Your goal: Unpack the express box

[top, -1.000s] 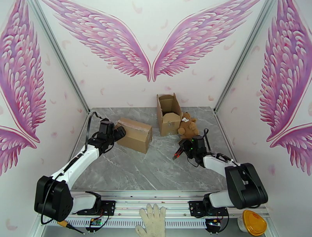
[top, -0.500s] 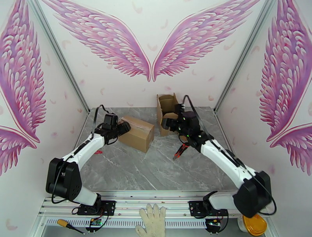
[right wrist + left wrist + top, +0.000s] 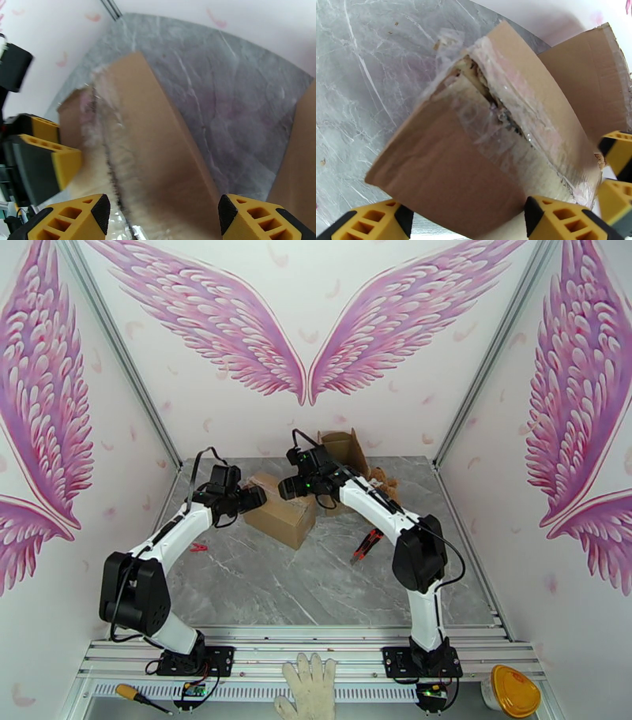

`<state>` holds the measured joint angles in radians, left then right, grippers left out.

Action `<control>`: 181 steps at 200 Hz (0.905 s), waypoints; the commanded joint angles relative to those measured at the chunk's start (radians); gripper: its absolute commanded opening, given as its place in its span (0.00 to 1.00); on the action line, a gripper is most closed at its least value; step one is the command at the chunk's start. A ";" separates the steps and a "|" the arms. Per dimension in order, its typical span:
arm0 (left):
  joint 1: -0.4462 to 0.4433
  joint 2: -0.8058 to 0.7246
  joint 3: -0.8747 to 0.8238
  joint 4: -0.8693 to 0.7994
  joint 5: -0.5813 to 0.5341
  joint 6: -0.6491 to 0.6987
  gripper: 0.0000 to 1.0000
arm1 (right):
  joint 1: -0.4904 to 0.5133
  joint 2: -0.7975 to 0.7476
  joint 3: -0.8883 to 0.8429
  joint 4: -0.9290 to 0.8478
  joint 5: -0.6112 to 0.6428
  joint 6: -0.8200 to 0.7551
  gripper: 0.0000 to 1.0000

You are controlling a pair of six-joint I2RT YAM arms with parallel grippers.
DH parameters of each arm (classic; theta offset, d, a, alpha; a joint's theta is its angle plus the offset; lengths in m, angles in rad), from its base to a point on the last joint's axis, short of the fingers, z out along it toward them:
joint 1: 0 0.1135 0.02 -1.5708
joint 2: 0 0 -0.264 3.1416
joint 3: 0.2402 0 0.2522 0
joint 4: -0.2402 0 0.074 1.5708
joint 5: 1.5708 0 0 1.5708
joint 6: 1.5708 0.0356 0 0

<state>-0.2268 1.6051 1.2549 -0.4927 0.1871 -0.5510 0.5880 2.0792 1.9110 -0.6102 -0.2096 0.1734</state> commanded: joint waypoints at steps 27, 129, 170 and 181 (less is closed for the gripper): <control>0.021 0.055 0.103 -0.073 0.042 0.058 0.78 | 0.006 -0.002 0.005 -0.098 -0.024 0.012 0.79; 0.021 0.252 0.380 -0.184 0.135 0.083 0.77 | 0.117 -0.298 -0.373 0.071 -0.194 0.275 0.78; -0.009 0.239 0.454 -0.308 0.030 0.129 0.75 | 0.118 -0.348 -0.418 0.087 0.097 0.335 0.78; -0.015 0.205 0.437 -0.319 -0.002 0.134 0.76 | 0.118 -0.337 -0.408 0.097 0.127 0.338 0.77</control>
<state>-0.2241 1.8694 1.6711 -0.7200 0.2596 -0.4522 0.7155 1.7630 1.5101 -0.5594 -0.2497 0.4572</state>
